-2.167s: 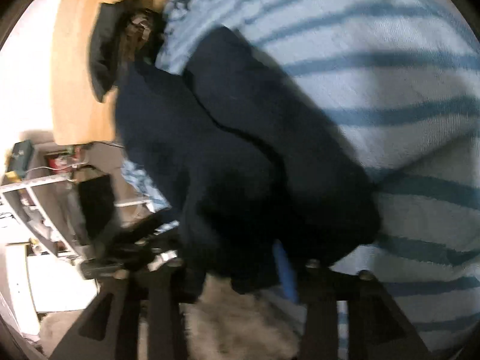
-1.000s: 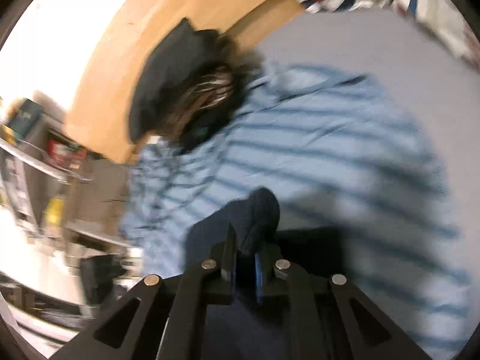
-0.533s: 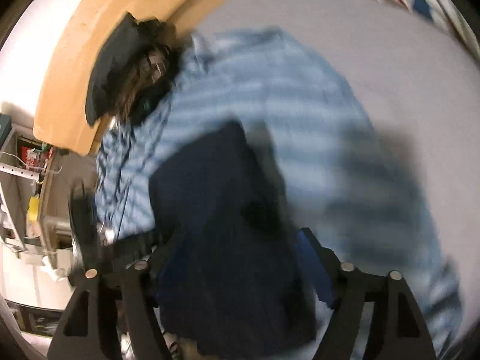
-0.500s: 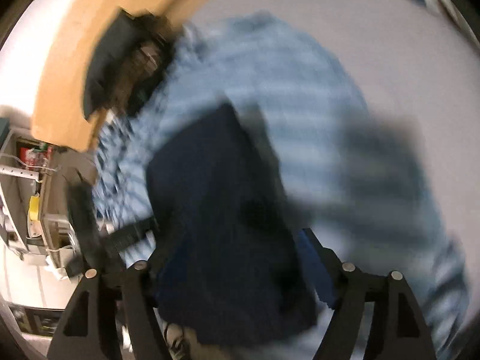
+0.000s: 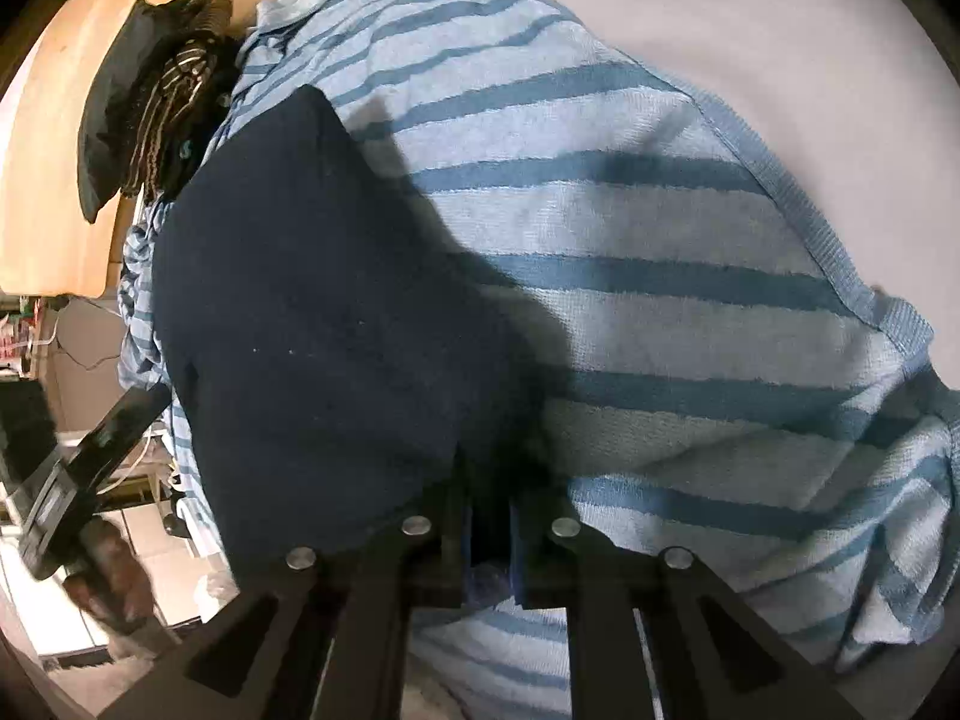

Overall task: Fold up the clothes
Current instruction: 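Lower the folded cardigan onto the sheet and open both tools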

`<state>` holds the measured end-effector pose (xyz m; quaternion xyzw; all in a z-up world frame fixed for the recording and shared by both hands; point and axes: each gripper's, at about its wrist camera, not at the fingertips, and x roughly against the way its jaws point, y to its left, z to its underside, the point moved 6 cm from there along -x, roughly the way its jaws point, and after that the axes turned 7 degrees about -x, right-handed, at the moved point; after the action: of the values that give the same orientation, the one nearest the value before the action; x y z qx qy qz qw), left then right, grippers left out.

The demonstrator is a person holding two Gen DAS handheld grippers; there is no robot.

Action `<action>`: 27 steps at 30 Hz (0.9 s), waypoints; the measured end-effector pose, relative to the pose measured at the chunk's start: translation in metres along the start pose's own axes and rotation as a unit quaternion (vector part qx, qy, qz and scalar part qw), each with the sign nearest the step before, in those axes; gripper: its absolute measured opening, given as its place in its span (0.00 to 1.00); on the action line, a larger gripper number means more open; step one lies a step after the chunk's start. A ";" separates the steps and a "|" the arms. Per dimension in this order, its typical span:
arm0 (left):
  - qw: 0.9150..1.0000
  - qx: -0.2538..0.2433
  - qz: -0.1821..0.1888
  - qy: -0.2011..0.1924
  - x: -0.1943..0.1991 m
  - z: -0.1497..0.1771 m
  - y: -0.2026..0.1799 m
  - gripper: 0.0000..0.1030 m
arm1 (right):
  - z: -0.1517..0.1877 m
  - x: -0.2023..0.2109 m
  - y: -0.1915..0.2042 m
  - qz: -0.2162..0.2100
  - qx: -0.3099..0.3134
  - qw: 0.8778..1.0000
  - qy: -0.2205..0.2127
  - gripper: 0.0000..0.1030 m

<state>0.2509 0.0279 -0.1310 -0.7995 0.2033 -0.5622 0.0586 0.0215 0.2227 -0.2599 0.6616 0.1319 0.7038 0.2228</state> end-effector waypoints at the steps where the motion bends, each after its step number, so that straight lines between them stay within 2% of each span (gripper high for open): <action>1: 1.000 -0.001 0.004 0.018 -0.004 0.007 -0.002 0.59 | -0.001 0.000 0.002 0.001 -0.002 1.000 0.000 0.11; 4: 0.997 0.003 0.022 0.077 -0.021 0.028 -0.008 0.59 | -0.001 0.003 0.015 0.023 0.013 1.000 -0.002 0.17; 6: 0.993 -0.003 0.007 0.116 -0.033 0.049 -0.009 0.59 | 0.000 0.003 0.027 0.043 0.033 0.998 -0.006 0.24; 7: 0.991 -0.008 -0.002 0.134 -0.038 0.061 -0.009 0.60 | 0.001 0.003 0.031 0.059 0.039 0.997 -0.008 0.33; 8: 0.990 -0.009 -0.001 0.141 -0.041 0.065 -0.010 0.59 | -0.001 0.005 0.035 0.077 0.042 0.996 -0.012 0.38; 9: 0.989 -0.009 0.002 0.145 -0.044 0.068 -0.011 0.58 | -0.003 0.011 0.041 0.085 0.039 0.995 -0.022 0.49; 12: 0.989 -0.038 0.005 0.146 -0.038 0.073 -0.017 0.56 | -0.012 0.044 0.069 0.052 0.044 0.994 -0.087 0.50; 13: 0.987 -0.048 0.005 0.151 -0.037 0.075 -0.019 0.56 | -0.014 0.053 0.082 0.042 0.058 0.992 -0.107 0.53; 15: 0.986 -0.050 0.006 0.157 -0.037 0.078 -0.019 0.56 | -0.010 0.069 0.112 0.017 0.120 0.984 -0.132 0.54; 16: 0.986 -0.047 0.008 0.159 -0.036 0.080 -0.017 0.56 | -0.005 0.068 0.122 0.012 0.147 0.981 -0.126 0.53; 18: 0.986 -0.041 0.011 0.164 -0.035 0.083 -0.014 0.56 | 0.005 0.050 0.131 0.028 0.181 0.979 -0.085 0.48; 19: 0.986 -0.028 0.018 0.165 -0.034 0.085 -0.009 0.56 | 0.010 0.039 0.125 0.043 0.184 0.980 -0.062 0.41; 22: 0.985 0.006 0.042 0.168 -0.031 0.096 0.002 0.60 | 0.032 -0.001 0.093 0.117 0.182 0.976 -0.002 0.40; 23: 0.982 0.018 0.051 0.181 -0.033 0.101 0.005 0.66 | 0.038 -0.012 0.083 0.138 0.182 0.974 0.000 0.40; 25: 0.975 0.039 0.077 0.204 -0.038 0.110 0.010 0.72 | 0.051 -0.023 0.072 0.141 0.181 0.973 -0.010 0.40; 27: 0.975 0.060 0.103 0.186 -0.028 0.105 0.018 0.71 | 0.056 -0.024 0.074 0.148 0.193 0.970 -0.019 0.41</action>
<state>0.3355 0.0081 -0.1991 -0.6507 0.2572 -0.7034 0.1252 0.0671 0.1405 -0.2407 0.7177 0.1613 0.6773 -0.0134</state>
